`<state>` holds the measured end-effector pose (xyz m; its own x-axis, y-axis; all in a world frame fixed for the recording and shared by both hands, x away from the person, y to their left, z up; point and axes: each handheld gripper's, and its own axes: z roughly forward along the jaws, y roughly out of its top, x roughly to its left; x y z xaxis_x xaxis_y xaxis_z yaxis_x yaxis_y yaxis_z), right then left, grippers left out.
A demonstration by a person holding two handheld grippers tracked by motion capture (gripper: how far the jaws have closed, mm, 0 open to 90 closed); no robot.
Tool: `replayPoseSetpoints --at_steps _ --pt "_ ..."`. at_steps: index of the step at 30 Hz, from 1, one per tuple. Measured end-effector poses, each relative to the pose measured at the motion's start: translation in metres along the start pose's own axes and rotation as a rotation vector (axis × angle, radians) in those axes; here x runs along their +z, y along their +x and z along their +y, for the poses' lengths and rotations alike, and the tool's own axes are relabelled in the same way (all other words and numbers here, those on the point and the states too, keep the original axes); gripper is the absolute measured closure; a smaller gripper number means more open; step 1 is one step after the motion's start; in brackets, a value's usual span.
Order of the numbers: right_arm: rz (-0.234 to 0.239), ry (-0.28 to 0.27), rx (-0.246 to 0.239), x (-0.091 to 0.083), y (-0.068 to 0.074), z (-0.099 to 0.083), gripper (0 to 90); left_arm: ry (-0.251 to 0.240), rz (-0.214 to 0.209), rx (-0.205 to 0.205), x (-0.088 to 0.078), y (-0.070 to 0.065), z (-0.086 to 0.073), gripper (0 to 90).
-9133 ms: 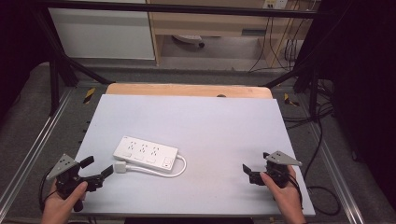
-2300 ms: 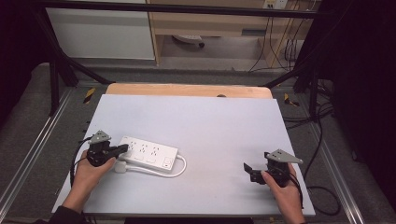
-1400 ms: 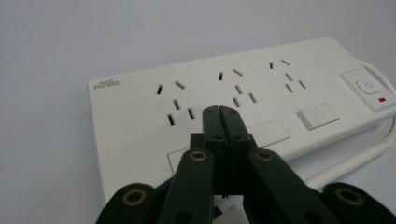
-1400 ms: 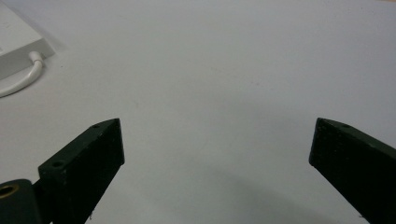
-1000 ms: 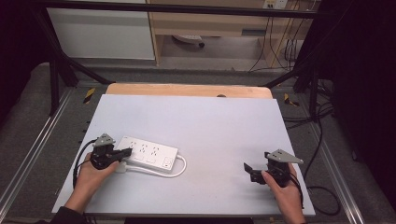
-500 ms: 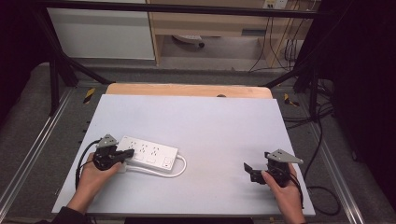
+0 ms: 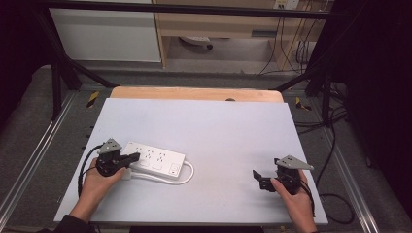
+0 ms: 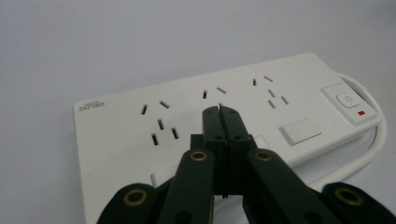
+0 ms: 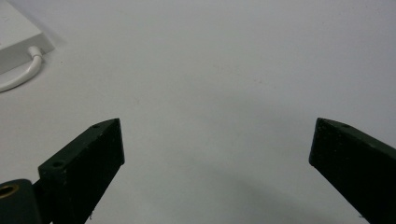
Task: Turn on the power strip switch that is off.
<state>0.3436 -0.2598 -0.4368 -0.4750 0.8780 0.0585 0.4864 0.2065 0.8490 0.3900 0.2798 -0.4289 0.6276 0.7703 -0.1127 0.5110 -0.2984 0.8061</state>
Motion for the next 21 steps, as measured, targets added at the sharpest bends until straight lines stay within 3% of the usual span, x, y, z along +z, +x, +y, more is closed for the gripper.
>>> replayPoseSetpoints --at_steps 21 --pt "-0.001 0.002 -0.005 0.0 0.0 0.0 3.7 -0.042 -0.022 -0.005 -0.001 0.002 0.013 90.0"
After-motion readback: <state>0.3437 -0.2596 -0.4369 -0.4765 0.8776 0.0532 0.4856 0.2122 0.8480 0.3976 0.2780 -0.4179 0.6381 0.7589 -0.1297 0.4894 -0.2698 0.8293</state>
